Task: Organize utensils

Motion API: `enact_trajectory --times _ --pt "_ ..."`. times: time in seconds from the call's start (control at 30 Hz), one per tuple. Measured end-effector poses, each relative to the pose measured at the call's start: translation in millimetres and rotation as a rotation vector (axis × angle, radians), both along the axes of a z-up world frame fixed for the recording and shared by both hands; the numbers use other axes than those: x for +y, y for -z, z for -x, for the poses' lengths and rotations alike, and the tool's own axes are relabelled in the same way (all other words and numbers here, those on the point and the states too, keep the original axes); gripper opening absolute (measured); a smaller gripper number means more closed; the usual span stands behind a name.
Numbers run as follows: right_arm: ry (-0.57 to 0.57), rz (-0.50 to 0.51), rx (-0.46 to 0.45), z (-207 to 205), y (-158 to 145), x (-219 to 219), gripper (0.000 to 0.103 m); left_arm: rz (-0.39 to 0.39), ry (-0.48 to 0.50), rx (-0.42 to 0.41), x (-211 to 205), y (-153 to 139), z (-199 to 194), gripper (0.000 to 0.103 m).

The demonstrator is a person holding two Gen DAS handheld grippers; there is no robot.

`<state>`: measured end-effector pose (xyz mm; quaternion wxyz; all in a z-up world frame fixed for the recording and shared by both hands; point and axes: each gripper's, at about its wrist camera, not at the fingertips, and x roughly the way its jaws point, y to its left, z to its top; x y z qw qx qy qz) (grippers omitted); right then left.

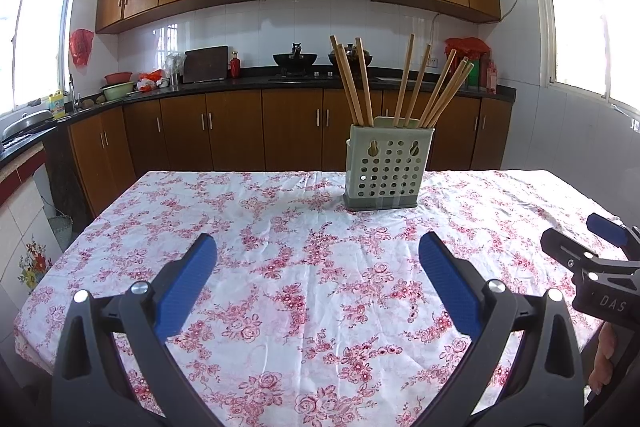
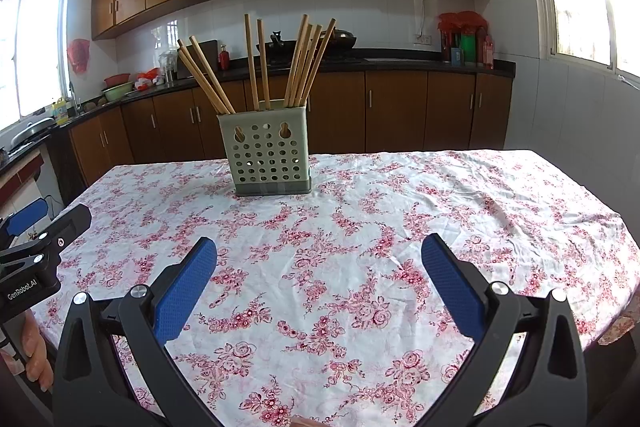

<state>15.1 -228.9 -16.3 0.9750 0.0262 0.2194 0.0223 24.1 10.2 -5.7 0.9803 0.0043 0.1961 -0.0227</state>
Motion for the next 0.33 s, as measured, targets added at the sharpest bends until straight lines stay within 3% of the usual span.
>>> enact_trajectory --times 0.33 --pt "-0.001 -0.001 0.001 -0.4 -0.5 -1.3 0.101 0.001 0.003 0.009 0.5 -1.1 -0.5 0.099"
